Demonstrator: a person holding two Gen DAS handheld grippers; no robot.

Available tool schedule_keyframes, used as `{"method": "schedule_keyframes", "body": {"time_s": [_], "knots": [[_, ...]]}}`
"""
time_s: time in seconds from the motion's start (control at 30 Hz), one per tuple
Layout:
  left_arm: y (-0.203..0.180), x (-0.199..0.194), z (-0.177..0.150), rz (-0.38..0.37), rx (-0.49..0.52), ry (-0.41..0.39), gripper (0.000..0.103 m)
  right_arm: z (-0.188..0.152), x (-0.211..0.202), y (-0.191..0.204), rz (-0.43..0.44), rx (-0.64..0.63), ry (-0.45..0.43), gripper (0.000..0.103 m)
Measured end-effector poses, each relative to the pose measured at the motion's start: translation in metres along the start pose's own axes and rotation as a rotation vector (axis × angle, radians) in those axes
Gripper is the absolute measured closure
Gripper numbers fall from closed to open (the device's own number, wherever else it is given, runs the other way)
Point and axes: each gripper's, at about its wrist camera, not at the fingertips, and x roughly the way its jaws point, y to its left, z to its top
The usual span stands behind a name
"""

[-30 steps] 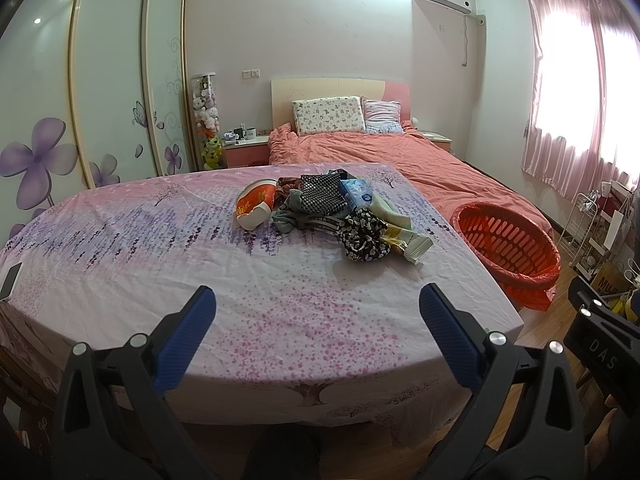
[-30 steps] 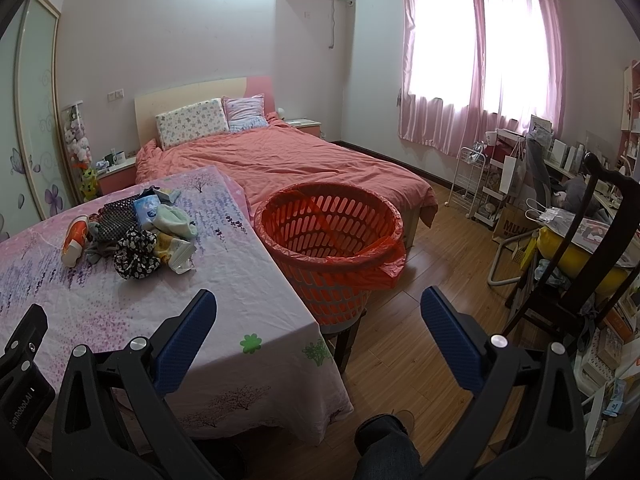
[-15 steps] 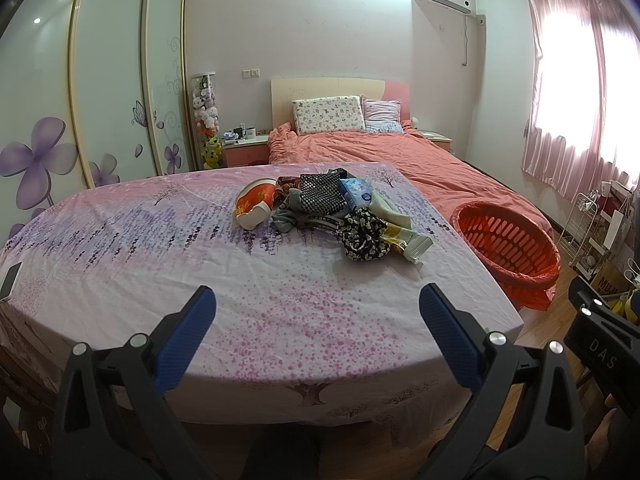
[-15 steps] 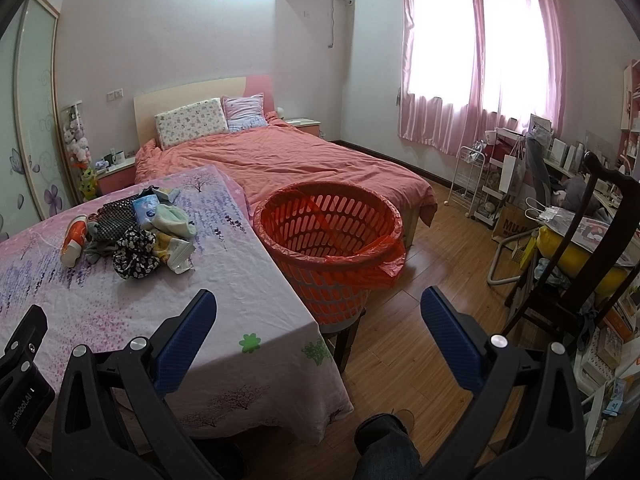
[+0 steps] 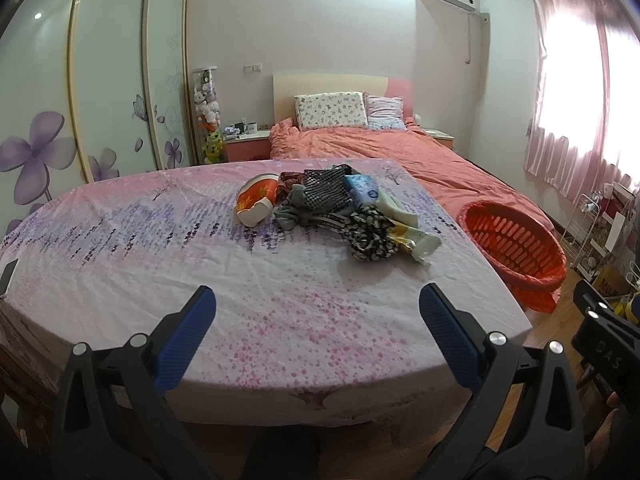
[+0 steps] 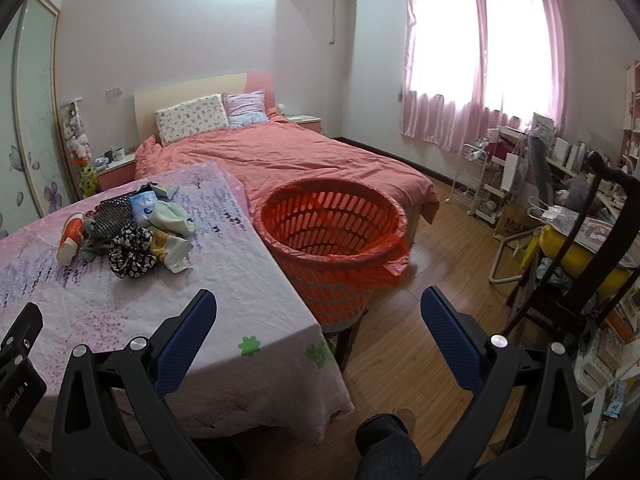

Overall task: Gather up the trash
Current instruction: 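Grasp the red-and-white paper cup with the left tool while the right tool grasps the floral cloth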

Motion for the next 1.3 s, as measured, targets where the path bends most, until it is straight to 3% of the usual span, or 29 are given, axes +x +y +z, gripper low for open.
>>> {"method": "schedule_keyframes", "body": {"time_s": [0.2, 0.4, 0.77, 1.1, 1.2, 1.3], "knots": [[0.038, 0.04, 0.016, 0.04, -0.053, 0.03, 0.004, 0.005, 0.028, 0.011, 0.054, -0.018, 0.036, 0.002], [0.075, 0.093, 0.043, 0.076, -0.07, 0.069, 0.004, 0.017, 0.054, 0.039, 0.182, -0.071, 0.068, 0.005], [0.109, 0.198, 0.094, 0.081, -0.082, 0.157, 0.006, 0.032, 0.101, 0.12, 0.456, -0.133, 0.198, 0.036], [0.109, 0.268, 0.104, 0.046, -0.06, 0.269, 0.011, 0.025, 0.138, 0.169, 0.493, -0.204, 0.28, 0.045], [0.11, 0.28, 0.103, 0.044, -0.052, 0.292, 0.016, 0.021, 0.145, 0.176, 0.495, -0.218, 0.299, 0.051], [0.114, 0.29, 0.102, 0.033, -0.061, 0.312, 0.024, 0.018, 0.15, 0.177, 0.497, -0.224, 0.318, 0.066]]}}
